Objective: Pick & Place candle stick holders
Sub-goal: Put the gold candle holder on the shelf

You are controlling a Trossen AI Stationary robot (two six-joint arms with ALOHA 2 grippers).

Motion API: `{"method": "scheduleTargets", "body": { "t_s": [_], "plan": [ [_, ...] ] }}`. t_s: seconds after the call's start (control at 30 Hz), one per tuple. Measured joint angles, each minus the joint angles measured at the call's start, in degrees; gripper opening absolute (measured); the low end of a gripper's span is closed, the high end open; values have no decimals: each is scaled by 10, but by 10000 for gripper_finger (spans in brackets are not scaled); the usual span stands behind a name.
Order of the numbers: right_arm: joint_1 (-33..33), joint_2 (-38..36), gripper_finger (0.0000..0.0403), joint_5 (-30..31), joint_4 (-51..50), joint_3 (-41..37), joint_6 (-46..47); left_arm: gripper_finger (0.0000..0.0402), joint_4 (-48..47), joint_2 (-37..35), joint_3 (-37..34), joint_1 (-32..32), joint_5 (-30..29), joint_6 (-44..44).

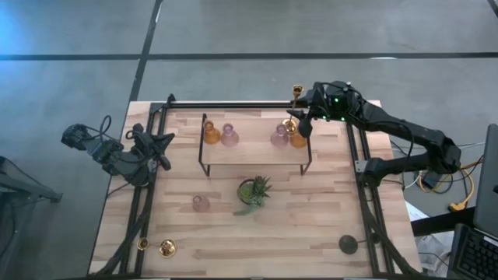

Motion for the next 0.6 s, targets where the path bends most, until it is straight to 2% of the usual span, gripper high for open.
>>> {"method": "scheduleTargets", "body": {
  "t_s": [0.07, 0.27, 0.5, 0.6],
  "plan": [
    [0, -10, 189, 3, -4, 0, -4, 9, 0, 0, 0, 0, 2, 0],
    [0, -68, 205, 71, -61, 0, -20, 9, 0, 0, 5, 0, 16, 0],
    [0, -154, 198, 106, -152, 0, -2, 9, -6, 0, 35, 0, 66, 29],
    [0, -184, 189, 106, -187, 0, 15, 9, -27, 0, 60, 0, 113, 37]
  ]
}}
